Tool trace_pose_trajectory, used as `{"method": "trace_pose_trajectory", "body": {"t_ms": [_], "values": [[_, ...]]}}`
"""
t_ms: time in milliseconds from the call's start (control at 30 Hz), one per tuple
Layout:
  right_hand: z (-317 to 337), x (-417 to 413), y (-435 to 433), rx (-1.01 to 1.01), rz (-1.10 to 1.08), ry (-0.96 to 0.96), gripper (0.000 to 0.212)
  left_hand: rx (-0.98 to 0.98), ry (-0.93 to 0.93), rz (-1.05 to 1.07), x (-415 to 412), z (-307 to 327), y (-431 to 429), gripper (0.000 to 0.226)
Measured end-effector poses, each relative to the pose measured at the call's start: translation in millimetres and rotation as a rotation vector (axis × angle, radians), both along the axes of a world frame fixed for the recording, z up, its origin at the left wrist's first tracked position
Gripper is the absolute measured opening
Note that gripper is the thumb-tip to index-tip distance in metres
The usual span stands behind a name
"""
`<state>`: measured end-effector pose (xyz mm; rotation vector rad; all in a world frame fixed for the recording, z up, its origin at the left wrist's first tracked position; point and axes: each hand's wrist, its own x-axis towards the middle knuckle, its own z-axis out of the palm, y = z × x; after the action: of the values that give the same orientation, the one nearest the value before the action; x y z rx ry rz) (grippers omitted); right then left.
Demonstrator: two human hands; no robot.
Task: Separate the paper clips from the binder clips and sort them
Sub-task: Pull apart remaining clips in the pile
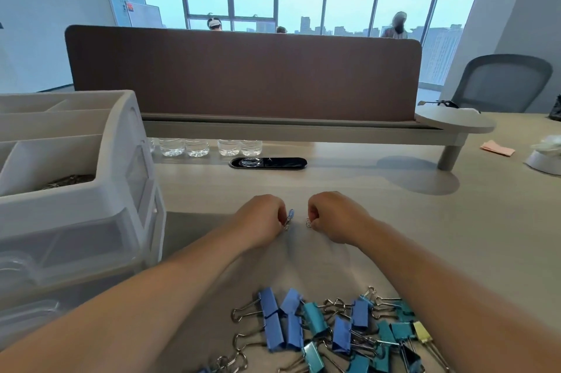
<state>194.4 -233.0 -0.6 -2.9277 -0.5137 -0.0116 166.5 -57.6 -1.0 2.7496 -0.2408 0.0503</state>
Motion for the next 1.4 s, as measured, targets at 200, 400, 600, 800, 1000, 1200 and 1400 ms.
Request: {"method": "trace_pose_trajectory", "body": {"t_ms": [200, 400, 600, 800, 1000, 1200, 1400], "values": [[3.9, 7.4, -4.6, 0.065, -0.019, 0.052, 0.017, -0.02, -0.005, 0.0, 4.2, -1.8, 1.3, 0.012], [13.2, 14.1, -2.5, 0.014, -0.019, 0.118, 0.031, -0.026, 0.012, 0.042, 10.9, -5.3, 4.0, 0.024], [16.4, 12.0, 0.4, 0.041, -0.034, 0.151, 0.008, -0.018, 0.025, 0.05, 14.1, -5.2, 4.1, 0.031], [16.8, 6.4, 3.1, 0.034, -0.028, 0.153, 0.011, -0.036, 0.017, 0.052, 14.2, -4.2, 0.9, 0.018], [16.7, -3.3, 7.9, 0.019, 0.007, 0.13, 0.012, -0.014, 0.042, 0.039, 12.5, -2.5, -4.8, 0.015], [10.5, -9.5, 8.8, 0.002, 0.046, 0.066, 0.013, 0.067, 0.054, 0.029, 8.4, -5.9, -7.5, 0.014], [9.3, -11.6, 6.6, 0.125, 0.02, 0.042, 0.017, 0.066, 0.018, 0.004, 3.1, -2.9, -5.8, 0.011]]}}
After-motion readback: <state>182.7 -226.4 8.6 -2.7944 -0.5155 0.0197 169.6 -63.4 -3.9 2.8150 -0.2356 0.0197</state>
